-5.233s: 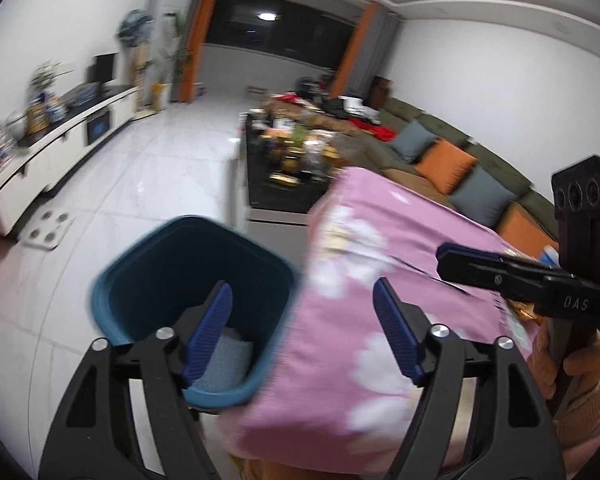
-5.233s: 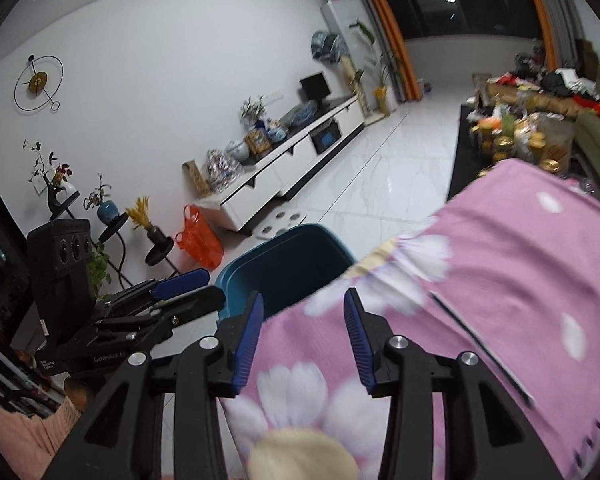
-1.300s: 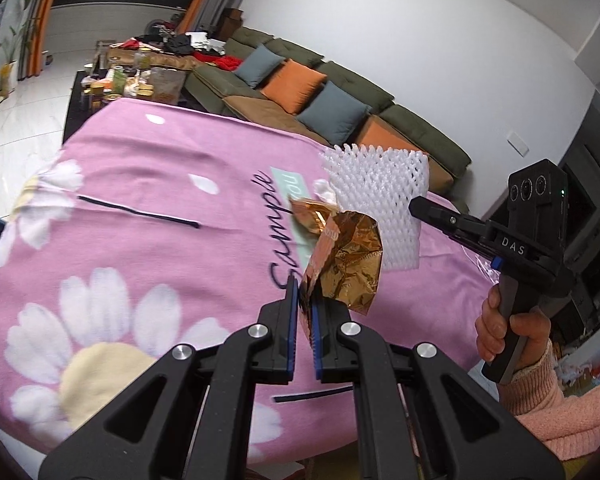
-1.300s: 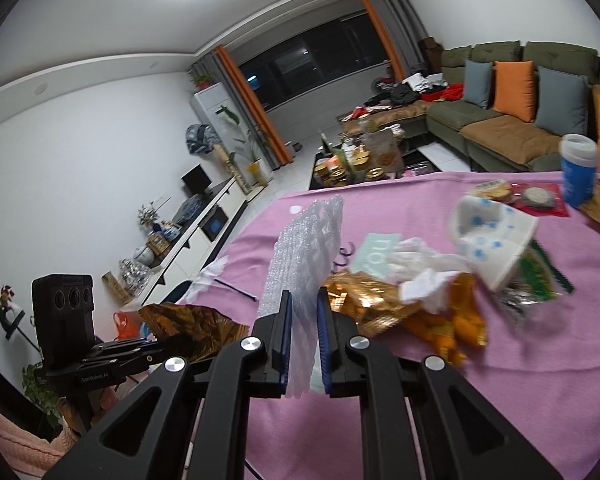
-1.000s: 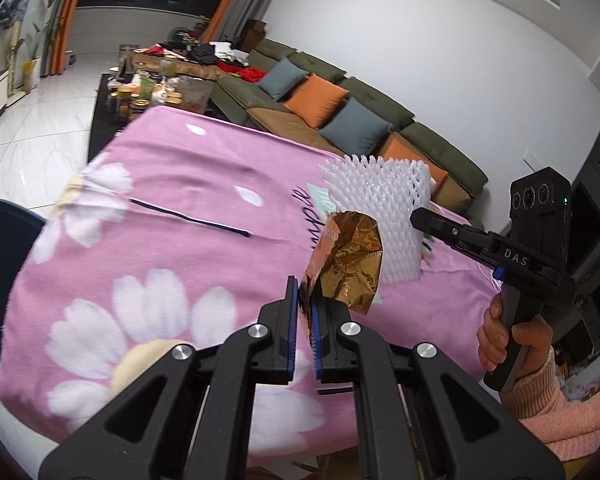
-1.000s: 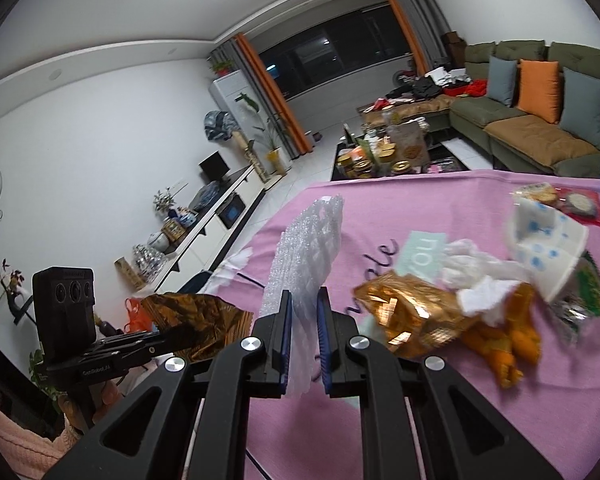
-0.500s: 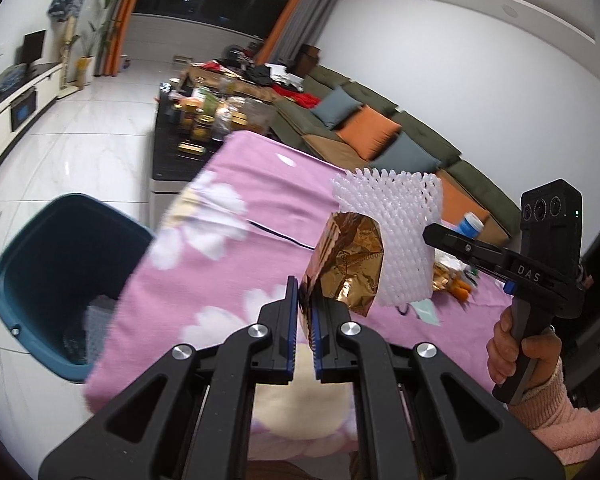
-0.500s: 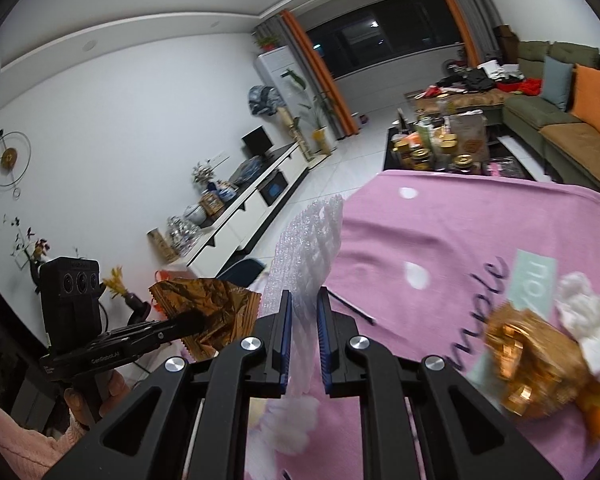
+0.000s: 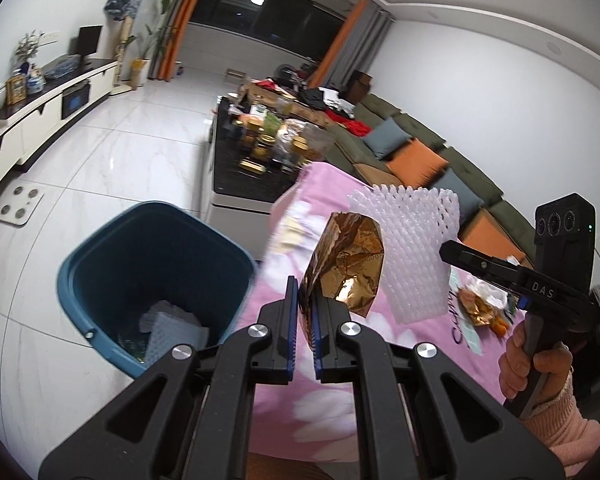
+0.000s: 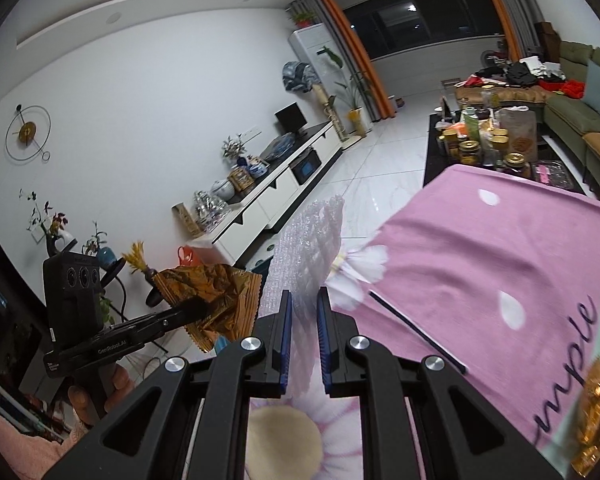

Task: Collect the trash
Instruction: 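Carry the foil wrapper and foam netting over the teal bin and open both grippers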

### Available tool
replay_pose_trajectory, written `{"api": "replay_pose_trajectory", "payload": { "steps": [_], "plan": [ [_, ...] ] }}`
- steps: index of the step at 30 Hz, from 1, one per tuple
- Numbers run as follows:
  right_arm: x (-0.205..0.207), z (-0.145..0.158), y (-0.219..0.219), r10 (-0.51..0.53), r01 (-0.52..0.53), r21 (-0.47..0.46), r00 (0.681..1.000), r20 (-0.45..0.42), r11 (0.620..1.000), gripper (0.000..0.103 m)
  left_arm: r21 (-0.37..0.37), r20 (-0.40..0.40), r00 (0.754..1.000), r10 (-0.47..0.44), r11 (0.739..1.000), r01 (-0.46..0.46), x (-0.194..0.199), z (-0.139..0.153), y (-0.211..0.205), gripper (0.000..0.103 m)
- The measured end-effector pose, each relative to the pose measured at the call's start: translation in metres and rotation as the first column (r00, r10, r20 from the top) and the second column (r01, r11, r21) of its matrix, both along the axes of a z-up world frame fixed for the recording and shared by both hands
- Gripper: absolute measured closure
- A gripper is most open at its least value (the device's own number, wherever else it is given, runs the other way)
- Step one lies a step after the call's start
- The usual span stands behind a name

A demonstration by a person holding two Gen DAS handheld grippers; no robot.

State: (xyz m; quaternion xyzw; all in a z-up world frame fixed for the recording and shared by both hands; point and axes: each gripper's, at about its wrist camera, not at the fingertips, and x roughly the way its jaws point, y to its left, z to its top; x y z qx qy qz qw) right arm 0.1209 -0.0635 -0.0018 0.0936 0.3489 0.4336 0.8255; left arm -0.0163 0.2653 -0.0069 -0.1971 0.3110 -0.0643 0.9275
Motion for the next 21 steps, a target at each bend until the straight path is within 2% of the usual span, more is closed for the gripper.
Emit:
{"api": "replay_pose_trajectory", "payload": {
  "steps": [11, 21],
  "plan": [
    [0.021, -0.005, 0.052, 0.041, -0.042, -0.047, 0.999, -0.027, 0.998, 0.092, -0.008, -0.036, 0.994, 0.100, 0.995, -0.100, 0.005, -0.014, 0.038, 0.097],
    [0.038, -0.018, 0.096, 0.052, -0.058, -0.088, 0.997, -0.064, 0.994, 0.092, 0.025, -0.081, 0.979, 0.188, 0.982, -0.186, 0.013, -0.028, 0.060, 0.097]
  ]
}}
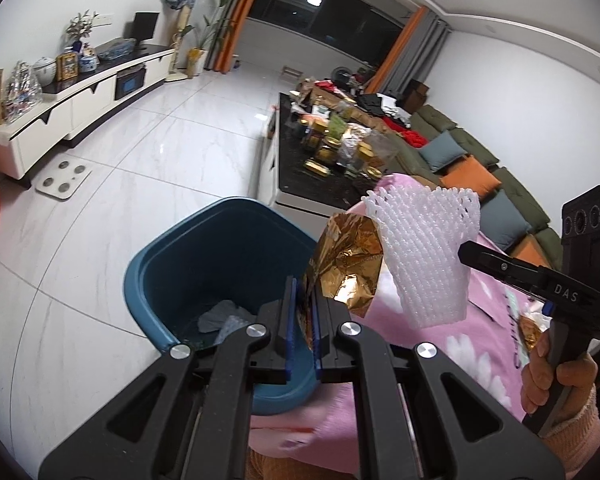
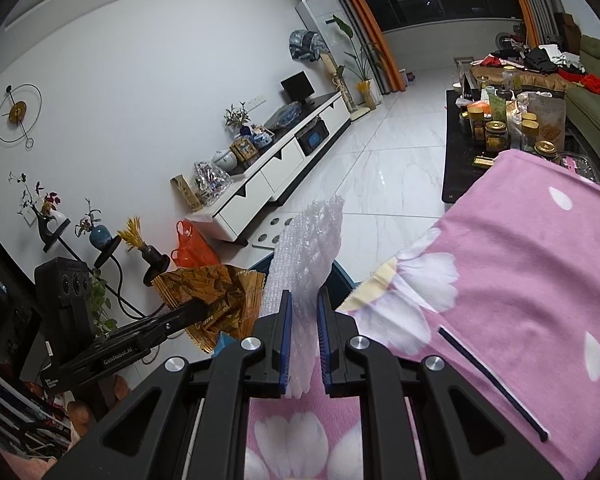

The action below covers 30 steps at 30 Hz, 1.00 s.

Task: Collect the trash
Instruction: 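Carry the foil wrapper and foam netting over the teal bin and open both grippers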

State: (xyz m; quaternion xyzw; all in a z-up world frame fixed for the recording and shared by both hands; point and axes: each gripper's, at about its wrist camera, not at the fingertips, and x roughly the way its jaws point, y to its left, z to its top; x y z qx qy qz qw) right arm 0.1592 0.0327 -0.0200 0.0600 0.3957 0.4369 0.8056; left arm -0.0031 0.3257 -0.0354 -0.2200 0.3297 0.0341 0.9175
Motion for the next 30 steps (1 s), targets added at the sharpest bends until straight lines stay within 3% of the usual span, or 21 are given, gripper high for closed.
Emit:
{"api": "replay_pose_trajectory", "payload": {
  "steps": [20, 23, 26, 30],
  "plan": [
    [0.010, -0.034, 0.067, 0.041, -0.048, -0.090, 0.996, -0.080, 0.995, 0.089, 0.017, -0.104, 0.990, 0.100, 0.995, -0.099, 0.025, -0.041, 0.023, 0.095],
    [0.006, -0.037, 0.073, 0.061, -0.070, -0.100, 0.994, -0.090, 0.993, 0.084, 0.016, -0.116, 0.988, 0.105, 0.994, -0.104, 0.029, -0.045, 0.024, 0.086],
    [0.002, -0.037, 0.076, 0.076, -0.085, -0.105, 0.993, -0.089, 0.991, 0.079, 0.018, -0.121, 0.987, 0.105, 0.994, -0.103, 0.032, -0.048, 0.023, 0.071],
    [0.000, -0.036, 0.072, 0.079, -0.088, -0.096, 0.992, -0.095, 0.991, 0.079, 0.011, -0.130, 0.985, 0.110, 0.994, -0.110, 0.036, -0.052, 0.025, 0.068]
  ]
}}
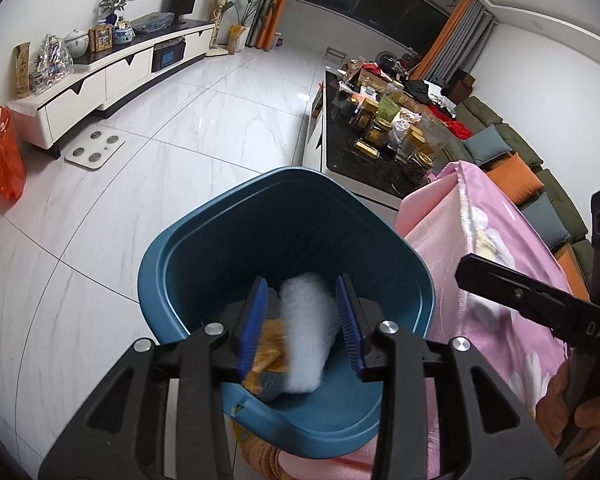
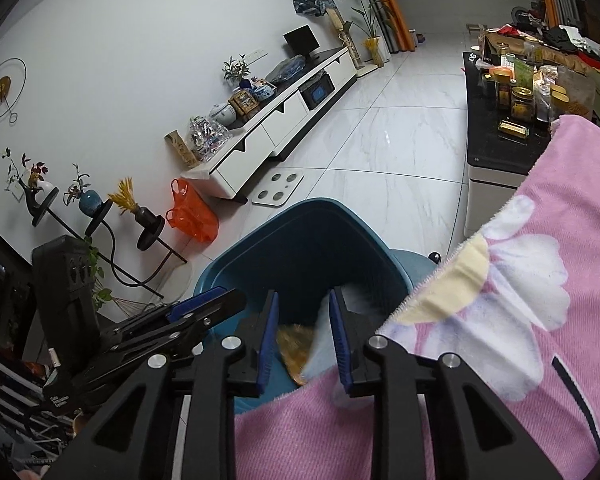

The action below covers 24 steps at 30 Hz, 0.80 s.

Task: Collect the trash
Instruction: 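Carry the foil wrapper and foam netting over the teal bin and open both grippers, then move both open grippers back over the table toward the remaining trash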

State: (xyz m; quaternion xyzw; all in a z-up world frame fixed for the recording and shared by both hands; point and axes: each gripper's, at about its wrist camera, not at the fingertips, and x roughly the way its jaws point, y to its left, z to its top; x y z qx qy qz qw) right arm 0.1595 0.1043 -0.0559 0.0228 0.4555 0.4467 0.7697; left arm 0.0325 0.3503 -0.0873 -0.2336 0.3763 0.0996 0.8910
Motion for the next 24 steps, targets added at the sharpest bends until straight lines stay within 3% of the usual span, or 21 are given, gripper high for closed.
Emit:
{"api": "replay_pose_trajectory", "payload": {
  "steps": [9, 13, 17, 21, 24],
  "plan": [
    [-0.014, 0.019, -0.050, -0.018, 0.016, 0.063, 0.999, 0.037, 0.998, 0.077, 0.024, 0.099, 0.994, -0.049, 0.999, 0.047, -0.017, 0.030, -0.019, 0.062],
    [-0.027, 0.035, -0.086, -0.039, 0.031, 0.083, 0.995, 0.095, 0.996, 0.067, 0.051, 0.164, 0.976, -0.145, 0.989, 0.138, -0.023, 0.052, -0.052, 0.053],
    [-0.044, 0.043, -0.135, -0.072, 0.060, 0.083, 0.987, 0.146, 0.995, 0.065, 0.052, 0.201, 0.936, -0.287, 0.958, 0.283, -0.023, 0.062, -0.104, 0.049],
    [-0.054, 0.045, -0.187, -0.150, 0.136, 0.093, 0.975, 0.165, 0.986, 0.065, 0.053, 0.208, 0.883, -0.420, 0.906, 0.419, -0.019, 0.062, -0.157, 0.049],
    [-0.061, 0.043, -0.227, -0.228, 0.215, 0.092, 0.958, 0.172, 0.972, 0.065, 0.061, 0.200, 0.832, -0.518, 0.854, 0.517, -0.010, 0.062, -0.203, 0.049]
  ]
}}
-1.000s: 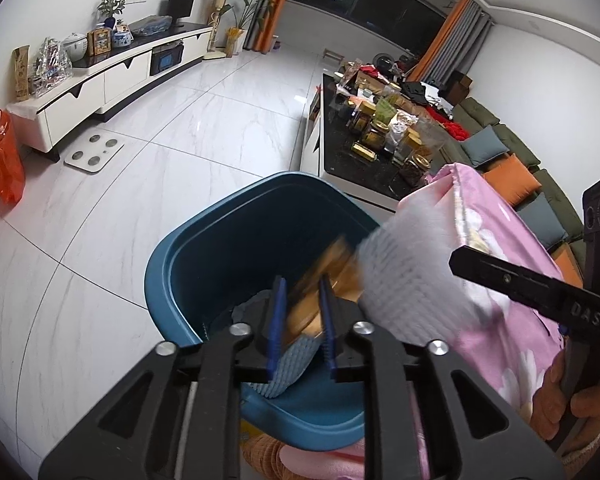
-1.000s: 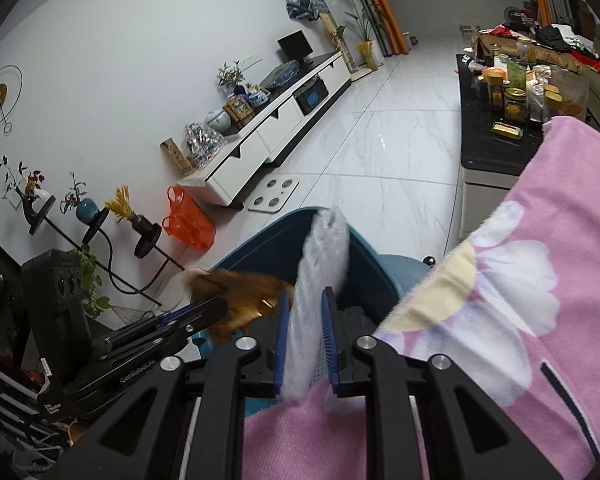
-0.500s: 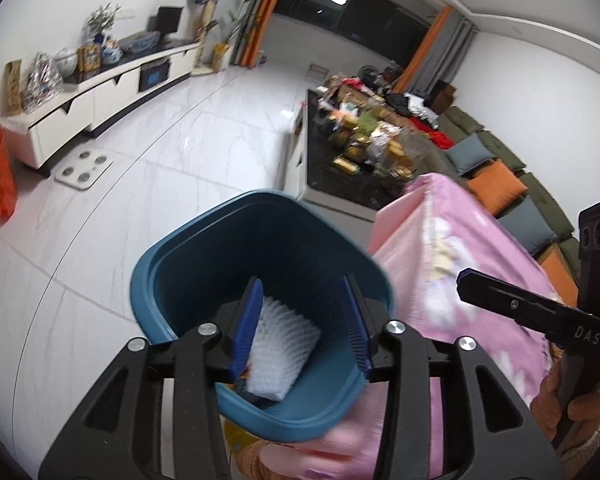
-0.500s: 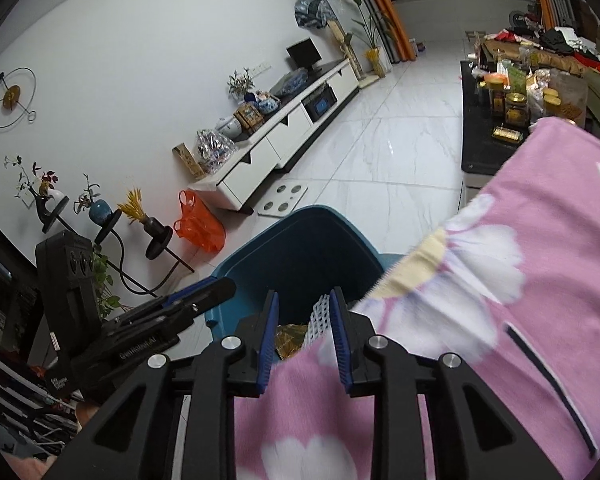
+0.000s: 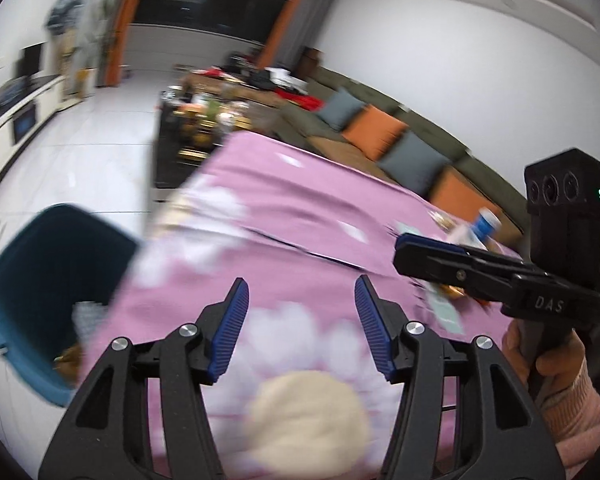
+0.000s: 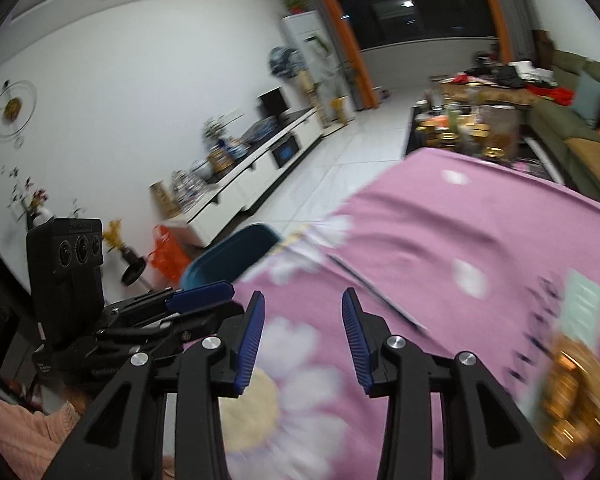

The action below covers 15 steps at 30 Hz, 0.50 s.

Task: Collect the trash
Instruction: 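Move both open grippers back over the table toward the remaining trash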

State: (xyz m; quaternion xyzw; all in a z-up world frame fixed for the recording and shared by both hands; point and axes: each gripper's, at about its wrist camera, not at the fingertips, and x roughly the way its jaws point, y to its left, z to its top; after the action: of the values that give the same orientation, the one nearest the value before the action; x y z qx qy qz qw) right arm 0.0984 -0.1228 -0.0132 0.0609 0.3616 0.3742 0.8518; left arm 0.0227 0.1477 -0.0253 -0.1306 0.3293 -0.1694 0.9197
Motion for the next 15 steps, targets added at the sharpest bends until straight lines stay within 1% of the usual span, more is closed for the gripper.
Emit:
{"api": "replay_pose_trajectory", "payload": {
  "steps": [3, 4, 6, 8, 10, 15],
  "plan": [
    [-0.005, -0.003, -0.037, -0.081, 0.081, 0.004, 0.997, -0.002, 0.997, 0.065, 0.000, -0.012, 0.996, -0.087, 0.996, 0.087, 0.009, -0.002, -0.039, 0.048],
    [-0.007, -0.005, -0.049, -0.107, 0.107, 0.007, 0.994, -0.002, 0.994, 0.065, 0.001, -0.016, 0.994, -0.108, 0.994, 0.108, 0.013, -0.003, -0.048, 0.046],
    [-0.010, -0.009, -0.077, -0.171, 0.171, 0.013, 0.985, -0.006, 0.985, 0.065, 0.005, -0.037, 0.987, -0.159, 0.987, 0.159, 0.020, -0.007, -0.074, 0.042],
    [-0.014, -0.013, -0.099, -0.216, 0.216, 0.016, 0.976, -0.007, 0.976, 0.065, 0.009, -0.062, 0.978, -0.201, 0.979, 0.202, 0.026, -0.011, -0.095, 0.041],
    [-0.015, -0.016, -0.119, -0.259, 0.259, 0.022, 0.966, -0.012, 0.966, 0.065, 0.014, -0.082, 0.968, -0.237, 0.971, 0.238, 0.032, -0.015, -0.116, 0.041],
    [-0.021, -0.023, -0.161, -0.357, 0.358, 0.037, 0.934, -0.027, 0.933, 0.065, 0.040, -0.127, 0.949, -0.288, 0.955, 0.295, 0.044, -0.023, -0.157, 0.041]
  ]
}}
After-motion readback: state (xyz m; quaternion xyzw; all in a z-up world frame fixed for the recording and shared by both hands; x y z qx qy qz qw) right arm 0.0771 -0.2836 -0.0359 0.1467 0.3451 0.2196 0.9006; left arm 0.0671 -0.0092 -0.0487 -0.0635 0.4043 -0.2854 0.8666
